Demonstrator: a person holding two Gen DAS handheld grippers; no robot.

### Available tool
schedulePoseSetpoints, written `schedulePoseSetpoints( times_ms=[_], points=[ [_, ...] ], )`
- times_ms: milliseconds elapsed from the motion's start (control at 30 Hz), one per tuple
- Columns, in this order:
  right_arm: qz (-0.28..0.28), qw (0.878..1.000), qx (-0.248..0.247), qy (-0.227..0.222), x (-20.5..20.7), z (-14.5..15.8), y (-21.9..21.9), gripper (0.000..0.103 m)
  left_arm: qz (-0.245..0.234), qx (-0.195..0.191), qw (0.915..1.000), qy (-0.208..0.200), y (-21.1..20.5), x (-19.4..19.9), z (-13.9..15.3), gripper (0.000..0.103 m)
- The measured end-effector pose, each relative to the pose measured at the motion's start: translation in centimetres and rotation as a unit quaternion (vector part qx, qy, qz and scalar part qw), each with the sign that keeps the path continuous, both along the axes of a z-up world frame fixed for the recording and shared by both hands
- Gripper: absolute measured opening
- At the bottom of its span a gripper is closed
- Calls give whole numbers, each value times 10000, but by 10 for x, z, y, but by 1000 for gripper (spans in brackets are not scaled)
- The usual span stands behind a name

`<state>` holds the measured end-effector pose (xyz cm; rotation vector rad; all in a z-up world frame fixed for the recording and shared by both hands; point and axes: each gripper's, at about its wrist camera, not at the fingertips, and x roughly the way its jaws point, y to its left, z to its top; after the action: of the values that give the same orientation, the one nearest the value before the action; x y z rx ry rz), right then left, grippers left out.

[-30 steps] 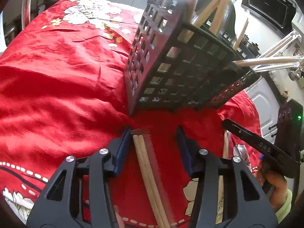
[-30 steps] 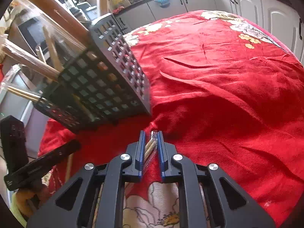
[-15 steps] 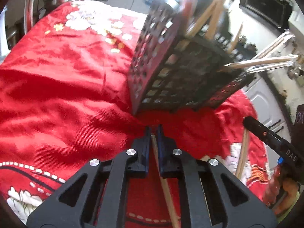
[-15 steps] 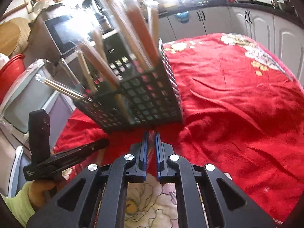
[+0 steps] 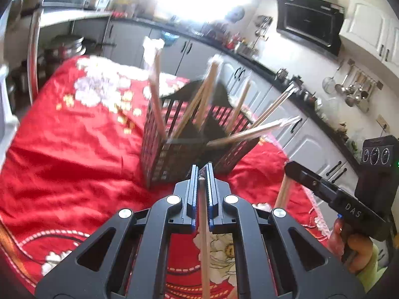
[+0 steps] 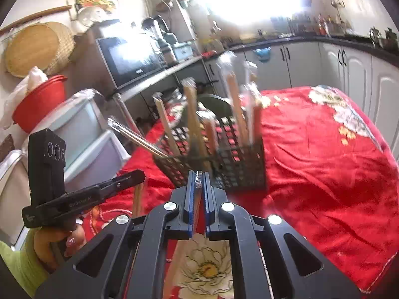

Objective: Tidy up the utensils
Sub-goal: 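Lift both held packs and carry them over the black caddy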

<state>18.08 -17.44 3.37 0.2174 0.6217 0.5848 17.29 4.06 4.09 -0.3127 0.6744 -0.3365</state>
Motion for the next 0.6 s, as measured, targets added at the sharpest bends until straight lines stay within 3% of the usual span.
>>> schedulePoseSetpoints(
  times_ms=[600],
  points=[
    [409, 9931, 55, -1096, -26, 83, 16, 6, -251, 169, 9945, -1004, -15, -7, 90, 3]
  ],
)
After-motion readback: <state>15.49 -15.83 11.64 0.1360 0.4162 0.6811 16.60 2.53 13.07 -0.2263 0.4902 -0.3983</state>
